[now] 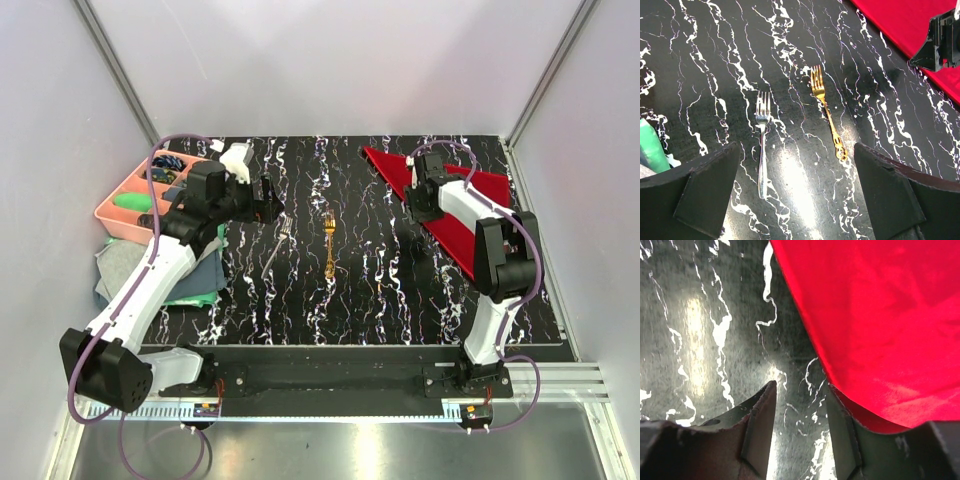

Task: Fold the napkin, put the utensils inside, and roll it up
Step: Fold the napkin

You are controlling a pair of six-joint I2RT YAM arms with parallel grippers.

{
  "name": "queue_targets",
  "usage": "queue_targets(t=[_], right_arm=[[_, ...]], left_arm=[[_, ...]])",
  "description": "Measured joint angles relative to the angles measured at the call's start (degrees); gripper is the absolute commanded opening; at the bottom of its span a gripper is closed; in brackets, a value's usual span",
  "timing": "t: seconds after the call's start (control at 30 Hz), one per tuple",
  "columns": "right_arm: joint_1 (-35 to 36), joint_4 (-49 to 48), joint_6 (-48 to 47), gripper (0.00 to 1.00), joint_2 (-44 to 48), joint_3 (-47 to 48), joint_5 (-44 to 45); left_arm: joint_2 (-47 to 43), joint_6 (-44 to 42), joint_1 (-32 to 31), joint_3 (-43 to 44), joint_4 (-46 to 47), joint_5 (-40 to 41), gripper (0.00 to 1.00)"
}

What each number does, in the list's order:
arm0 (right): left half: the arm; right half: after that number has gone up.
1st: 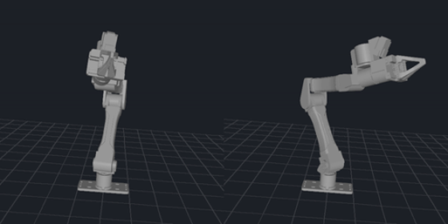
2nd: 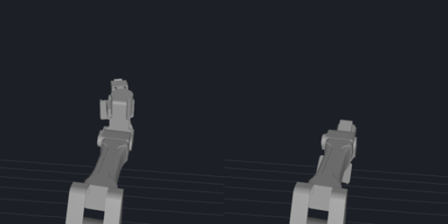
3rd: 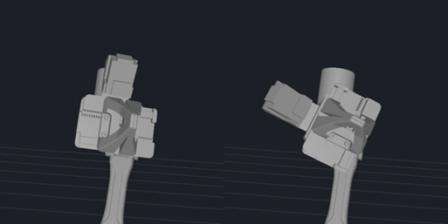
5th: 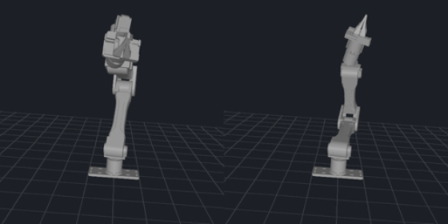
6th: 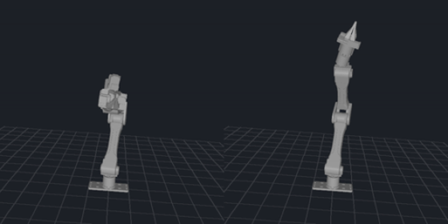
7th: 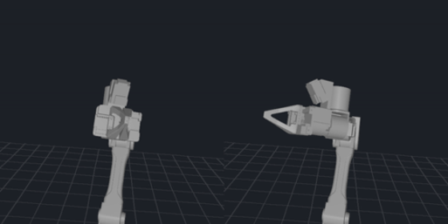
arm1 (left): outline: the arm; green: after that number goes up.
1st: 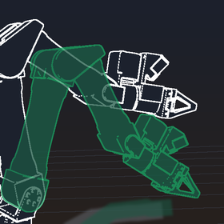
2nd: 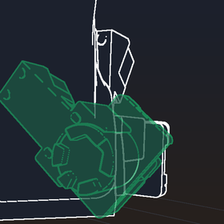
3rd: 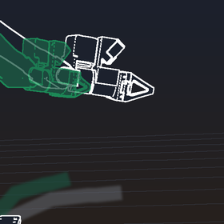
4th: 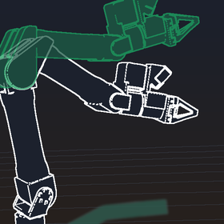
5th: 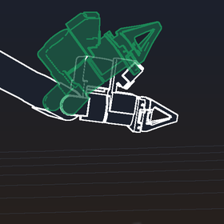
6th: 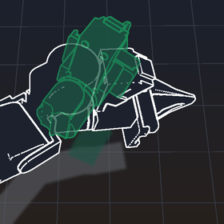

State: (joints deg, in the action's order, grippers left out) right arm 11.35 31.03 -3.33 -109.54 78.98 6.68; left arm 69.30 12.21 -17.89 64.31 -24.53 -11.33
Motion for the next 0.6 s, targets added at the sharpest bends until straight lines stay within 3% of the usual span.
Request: queue_targets(t=[0.6], right_arm=[[0.33,-3.85,-5.42,0.38,-3.1,0.61,3.78]], left_arm=[[0.0,0.02,0.0,-0.09,0.02,-0.02,0.99]])
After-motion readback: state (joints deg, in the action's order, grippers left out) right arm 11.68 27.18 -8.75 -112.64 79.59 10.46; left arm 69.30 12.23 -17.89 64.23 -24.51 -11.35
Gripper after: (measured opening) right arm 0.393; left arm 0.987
